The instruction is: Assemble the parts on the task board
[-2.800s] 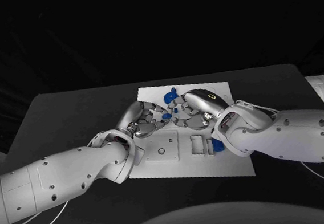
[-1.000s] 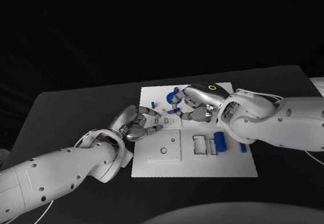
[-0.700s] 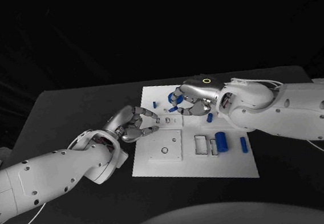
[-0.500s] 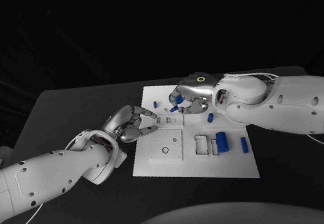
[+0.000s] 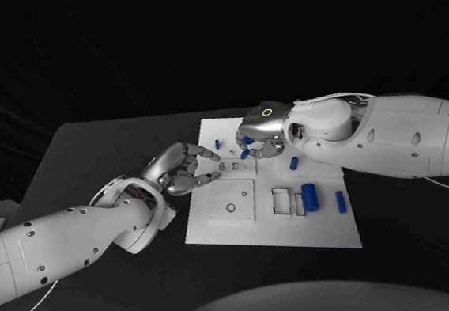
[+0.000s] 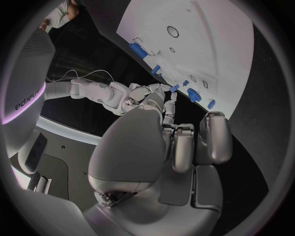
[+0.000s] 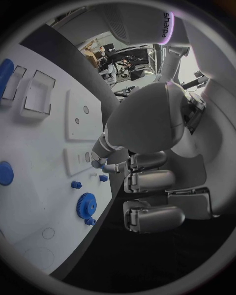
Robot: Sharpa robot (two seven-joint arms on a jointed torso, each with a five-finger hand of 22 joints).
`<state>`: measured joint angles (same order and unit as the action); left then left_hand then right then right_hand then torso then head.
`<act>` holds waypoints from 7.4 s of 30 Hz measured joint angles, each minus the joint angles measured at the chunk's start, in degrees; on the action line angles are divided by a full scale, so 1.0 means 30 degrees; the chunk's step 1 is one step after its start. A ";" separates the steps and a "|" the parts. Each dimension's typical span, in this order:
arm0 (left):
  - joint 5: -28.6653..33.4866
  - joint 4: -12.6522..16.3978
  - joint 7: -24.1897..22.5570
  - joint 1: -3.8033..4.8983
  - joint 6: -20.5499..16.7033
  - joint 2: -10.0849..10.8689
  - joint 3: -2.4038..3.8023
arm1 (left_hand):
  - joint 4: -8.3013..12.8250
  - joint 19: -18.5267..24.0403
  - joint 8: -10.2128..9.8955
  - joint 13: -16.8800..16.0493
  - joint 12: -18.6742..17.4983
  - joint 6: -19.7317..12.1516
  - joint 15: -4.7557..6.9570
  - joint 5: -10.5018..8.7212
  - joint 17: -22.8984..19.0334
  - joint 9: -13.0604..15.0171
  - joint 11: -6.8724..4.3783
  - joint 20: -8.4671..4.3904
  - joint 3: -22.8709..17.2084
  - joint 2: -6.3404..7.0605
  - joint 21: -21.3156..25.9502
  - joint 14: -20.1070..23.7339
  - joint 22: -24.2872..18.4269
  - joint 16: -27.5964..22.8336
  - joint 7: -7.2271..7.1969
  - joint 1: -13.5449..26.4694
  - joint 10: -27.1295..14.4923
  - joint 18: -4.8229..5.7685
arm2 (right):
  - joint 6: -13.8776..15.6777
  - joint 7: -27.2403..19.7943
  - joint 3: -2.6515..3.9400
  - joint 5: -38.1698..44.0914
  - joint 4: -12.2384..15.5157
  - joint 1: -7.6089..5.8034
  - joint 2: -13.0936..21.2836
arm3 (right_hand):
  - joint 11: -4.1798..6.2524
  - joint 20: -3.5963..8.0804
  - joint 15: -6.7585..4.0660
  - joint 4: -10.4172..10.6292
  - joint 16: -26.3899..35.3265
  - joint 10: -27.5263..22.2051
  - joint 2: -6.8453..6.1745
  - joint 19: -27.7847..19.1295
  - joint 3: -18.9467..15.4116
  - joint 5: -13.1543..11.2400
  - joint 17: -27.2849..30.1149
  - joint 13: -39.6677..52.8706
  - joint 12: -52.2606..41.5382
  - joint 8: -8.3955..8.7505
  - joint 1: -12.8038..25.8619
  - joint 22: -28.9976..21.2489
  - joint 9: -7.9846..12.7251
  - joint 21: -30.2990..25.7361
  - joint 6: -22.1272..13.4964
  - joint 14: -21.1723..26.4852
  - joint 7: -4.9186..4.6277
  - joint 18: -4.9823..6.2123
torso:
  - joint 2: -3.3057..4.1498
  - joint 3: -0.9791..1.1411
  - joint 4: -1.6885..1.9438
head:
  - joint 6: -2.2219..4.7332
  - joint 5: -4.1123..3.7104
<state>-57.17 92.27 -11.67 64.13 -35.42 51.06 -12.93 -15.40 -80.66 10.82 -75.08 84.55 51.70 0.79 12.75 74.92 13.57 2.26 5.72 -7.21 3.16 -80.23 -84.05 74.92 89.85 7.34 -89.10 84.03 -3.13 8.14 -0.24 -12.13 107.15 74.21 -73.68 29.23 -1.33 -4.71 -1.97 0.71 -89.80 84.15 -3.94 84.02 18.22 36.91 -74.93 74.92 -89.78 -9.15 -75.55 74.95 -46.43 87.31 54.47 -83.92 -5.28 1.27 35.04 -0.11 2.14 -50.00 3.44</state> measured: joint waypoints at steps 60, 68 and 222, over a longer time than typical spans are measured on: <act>-0.0210 -0.0073 -0.0305 0.0079 0.0554 -0.0222 -0.0005 | -0.0106 -0.0069 0.0001 0.0011 0.0222 0.0343 0.0004 0.0001 0.0011 -0.0153 0.0031 0.0067 -0.0106 -0.0095 -0.0001 -0.0002 -0.0003 0.0000 -0.0065 -0.0095 -0.0035 0.0001 | 0.0598 -0.2726 -0.0388 0.3654 -0.1829 0.0491 -0.0905 | 0.0136 0.0145 -0.0140 -0.0233 0.0000 0.0003 0.0001 0.0005 0.0446 -0.1063 0.0008 -0.0003 0.0000 0.1181 -0.0002 -0.0013 0.0928 0.0131 -0.0909 -0.0001 0.0181 -0.0001 | -0.0031 0.0020 -0.0060 | 0.0000 0.0190; -0.0210 -0.0098 -0.0278 0.0079 0.0670 -0.0244 -0.0004 | -0.0157 -0.0069 0.0001 0.0006 0.0223 0.0480 0.0004 0.0001 0.0010 -0.0177 0.0033 0.0067 -0.0054 -0.0094 -0.0001 -0.0002 -0.0003 0.0000 -0.0068 -0.0094 -0.0035 0.0000 | 0.0499 -0.2708 -0.0388 0.3671 -0.1845 0.0510 -0.0902 | 0.0192 0.0218 -0.0177 -0.0231 0.0000 -0.0053 0.0078 -0.0059 0.0550 -0.1506 0.0008 -0.0003 0.0000 0.1601 0.0076 -0.0014 0.1349 -0.0022 -0.1220 -0.0039 0.0161 -0.0002 | -0.0029 0.0020 -0.0053 | 0.0000 0.0176; -0.2716 -1.6096 1.5043 0.4181 2.2766 -1.4701 0.0612 | 0.0216 -0.0373 -0.1294 0.0053 0.1772 0.4188 0.0615 0.1073 0.0002 0.1652 -0.0723 -0.0581 -0.0111 0.0278 0.0268 0.0001 -0.0004 0.0000 -0.0987 0.6260 0.0040 0.0000 | 0.3961 -0.1279 -0.0434 -1.7894 0.6977 -0.0292 1.0510 | 0.0540 0.0405 -0.0265 0.5274 0.0000 -0.0069 0.2768 0.0002 -0.6650 -0.7009 -0.0007 -0.0002 0.0000 -0.2929 0.6819 -0.0011 0.1239 0.0336 0.1493 -0.0001 0.0605 -0.0161 | -0.0463 0.0855 -0.1555 | 0.0000 0.0159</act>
<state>-65.32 43.98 33.46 76.67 32.88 6.95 -11.09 -14.75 -81.78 6.94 -74.92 89.86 64.26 2.63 15.97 74.92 18.53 0.09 3.98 -7.55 4.00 -79.42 -84.04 74.90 89.86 4.38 -70.32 84.15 -3.13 20.02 -4.08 -13.43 53.47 95.14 -74.56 60.76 0.29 -3.49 -2.76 16.53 -89.80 83.94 4.36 84.02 -1.73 15.88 -74.95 74.91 -89.78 -17.94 -55.09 74.92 -42.72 88.32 58.94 -83.92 -3.46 0.79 33.65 2.46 -2.52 -50.00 3.92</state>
